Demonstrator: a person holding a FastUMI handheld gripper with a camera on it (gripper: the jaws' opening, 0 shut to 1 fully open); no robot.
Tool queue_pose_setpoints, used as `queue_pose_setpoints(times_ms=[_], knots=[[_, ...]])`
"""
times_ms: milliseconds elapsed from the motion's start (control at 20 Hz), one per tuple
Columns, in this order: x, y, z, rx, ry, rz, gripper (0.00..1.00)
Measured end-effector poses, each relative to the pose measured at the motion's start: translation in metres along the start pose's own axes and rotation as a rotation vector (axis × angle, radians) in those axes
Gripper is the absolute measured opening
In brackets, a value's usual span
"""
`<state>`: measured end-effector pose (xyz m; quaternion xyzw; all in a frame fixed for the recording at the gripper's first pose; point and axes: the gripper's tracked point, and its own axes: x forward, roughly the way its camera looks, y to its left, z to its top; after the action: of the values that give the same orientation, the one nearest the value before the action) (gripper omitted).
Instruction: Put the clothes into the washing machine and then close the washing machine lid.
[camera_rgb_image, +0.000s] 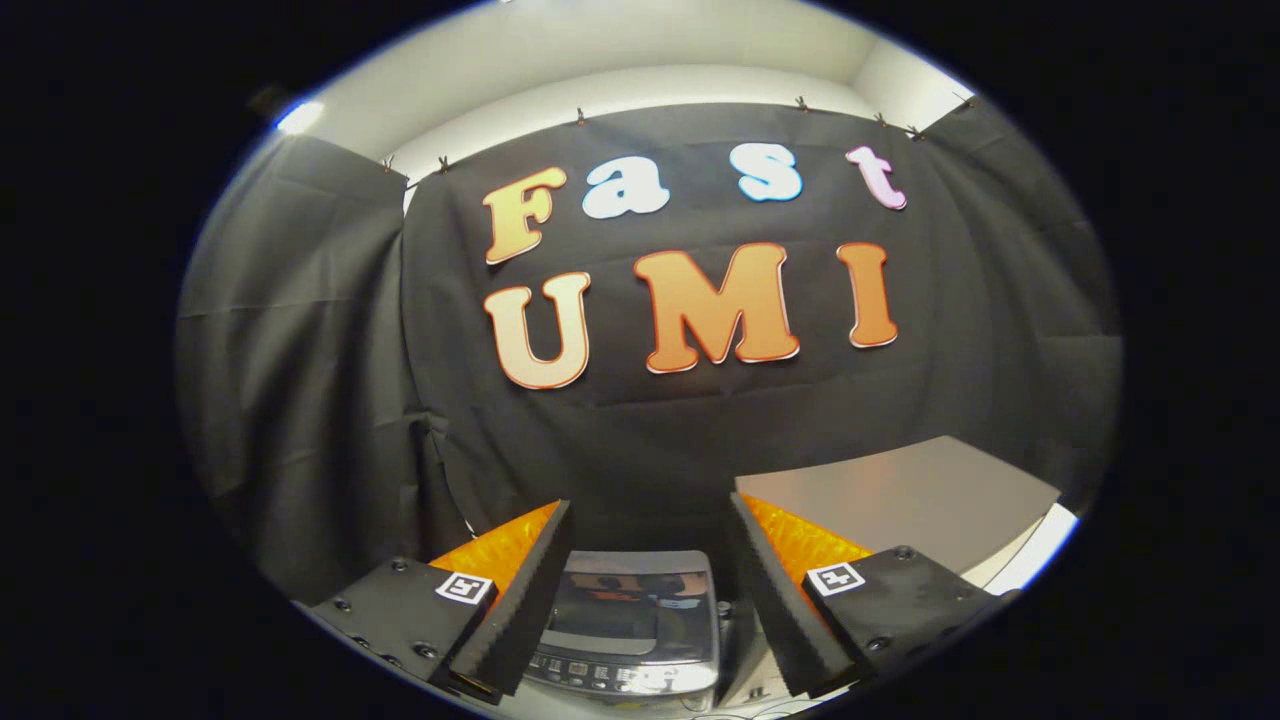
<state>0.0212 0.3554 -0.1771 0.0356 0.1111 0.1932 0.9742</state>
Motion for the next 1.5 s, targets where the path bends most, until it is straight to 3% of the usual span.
queue_pose_setpoints(times_ms=[250,650,1500], knots=[[-0.073,-0.050,0.033,0.014,-0.077,0.005,0.99],[-0.160,-0.119,0.044,-0.056,-0.121,-0.074,0.99],[-0.165,-0.101,0.049,-0.092,-0.118,0.005,0.99]])
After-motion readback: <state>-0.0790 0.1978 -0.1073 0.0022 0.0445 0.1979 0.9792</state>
